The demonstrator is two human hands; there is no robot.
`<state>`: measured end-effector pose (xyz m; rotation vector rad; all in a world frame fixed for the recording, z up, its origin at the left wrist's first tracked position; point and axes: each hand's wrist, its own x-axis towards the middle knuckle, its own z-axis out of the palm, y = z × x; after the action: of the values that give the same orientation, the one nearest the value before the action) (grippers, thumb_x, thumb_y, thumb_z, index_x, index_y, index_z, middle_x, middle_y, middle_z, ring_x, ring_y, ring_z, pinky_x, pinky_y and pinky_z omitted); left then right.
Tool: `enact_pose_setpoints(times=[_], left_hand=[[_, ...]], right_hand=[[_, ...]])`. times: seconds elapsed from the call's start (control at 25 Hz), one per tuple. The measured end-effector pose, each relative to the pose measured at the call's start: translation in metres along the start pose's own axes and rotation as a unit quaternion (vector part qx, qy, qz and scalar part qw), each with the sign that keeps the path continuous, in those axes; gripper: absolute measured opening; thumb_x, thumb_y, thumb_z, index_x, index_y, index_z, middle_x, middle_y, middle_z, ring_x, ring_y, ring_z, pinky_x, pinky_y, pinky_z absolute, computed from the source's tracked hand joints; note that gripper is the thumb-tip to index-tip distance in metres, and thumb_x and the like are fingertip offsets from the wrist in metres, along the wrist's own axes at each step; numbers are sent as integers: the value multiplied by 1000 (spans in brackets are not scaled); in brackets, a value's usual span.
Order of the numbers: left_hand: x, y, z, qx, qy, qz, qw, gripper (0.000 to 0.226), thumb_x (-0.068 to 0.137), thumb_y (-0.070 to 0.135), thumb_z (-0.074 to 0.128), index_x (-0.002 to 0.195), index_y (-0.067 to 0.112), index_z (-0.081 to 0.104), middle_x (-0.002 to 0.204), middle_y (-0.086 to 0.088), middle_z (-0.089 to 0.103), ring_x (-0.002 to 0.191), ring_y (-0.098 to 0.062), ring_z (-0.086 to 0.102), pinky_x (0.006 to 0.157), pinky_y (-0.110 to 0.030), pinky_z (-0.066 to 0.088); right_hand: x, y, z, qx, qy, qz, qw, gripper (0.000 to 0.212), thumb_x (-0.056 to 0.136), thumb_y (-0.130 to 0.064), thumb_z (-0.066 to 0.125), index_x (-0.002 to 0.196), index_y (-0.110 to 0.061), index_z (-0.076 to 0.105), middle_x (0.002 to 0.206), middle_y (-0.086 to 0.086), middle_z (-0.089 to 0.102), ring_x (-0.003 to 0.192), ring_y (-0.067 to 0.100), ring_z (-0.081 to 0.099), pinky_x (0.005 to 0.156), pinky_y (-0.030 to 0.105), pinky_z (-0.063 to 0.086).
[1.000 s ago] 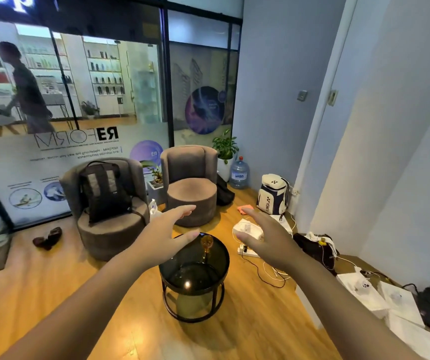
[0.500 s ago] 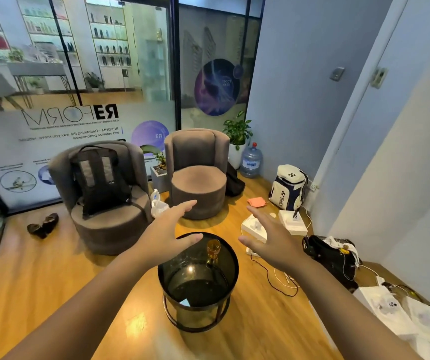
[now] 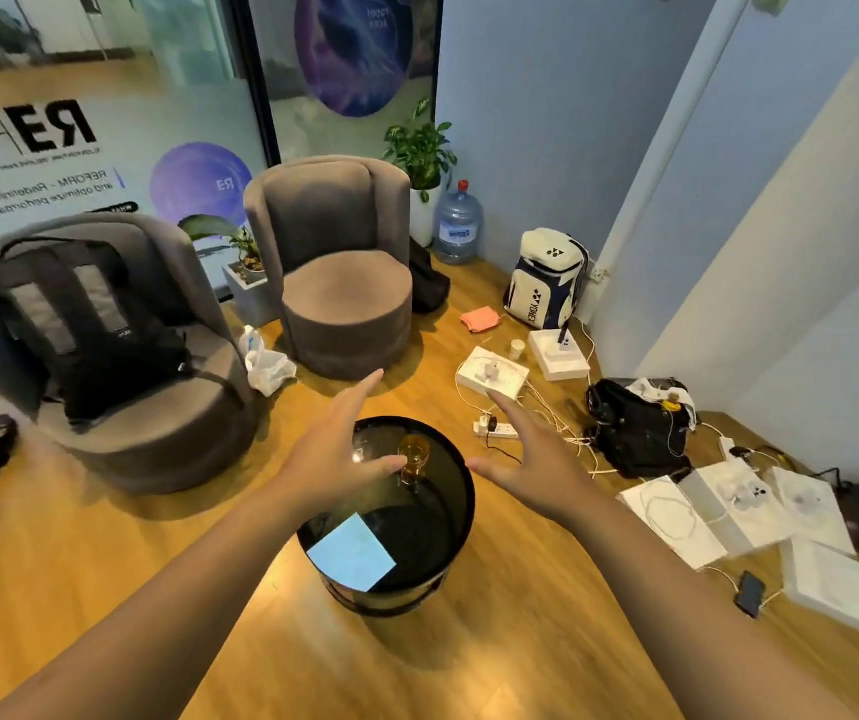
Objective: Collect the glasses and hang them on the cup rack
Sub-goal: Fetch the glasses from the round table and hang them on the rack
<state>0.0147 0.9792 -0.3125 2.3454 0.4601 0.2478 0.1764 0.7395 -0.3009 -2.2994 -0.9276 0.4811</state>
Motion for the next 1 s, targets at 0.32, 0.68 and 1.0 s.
enact_pose_setpoints(times=[0.32,0.68,1.0], left_hand=[[71,-85,85,-2,-23,-50,998,118,72,62,86,157,61,5,168,19,25,152,-12,33,113,-38,44],[174,-211,240,-20,-41,-176,983,120,69,61,88,156,65,5,167,14,31,153,-17,32,115,-50,41],[227,-280,354,-6,-24,-183,983,127,74,46,91,165,38,4,169,5,27,155,-19,27,123,-48,33]], right_hand=[[97,63,59,5,-68,16,998,99,87,-59,79,165,-46,20,172,-8,29,156,22,30,117,45,38],[237,202,149,30,-140,56,988,97,88,-47,83,165,-42,23,173,-9,27,156,19,29,118,43,38],[269,296,229,56,-166,70,982,97,88,-45,84,165,-40,25,168,-10,35,152,18,37,117,50,45]])
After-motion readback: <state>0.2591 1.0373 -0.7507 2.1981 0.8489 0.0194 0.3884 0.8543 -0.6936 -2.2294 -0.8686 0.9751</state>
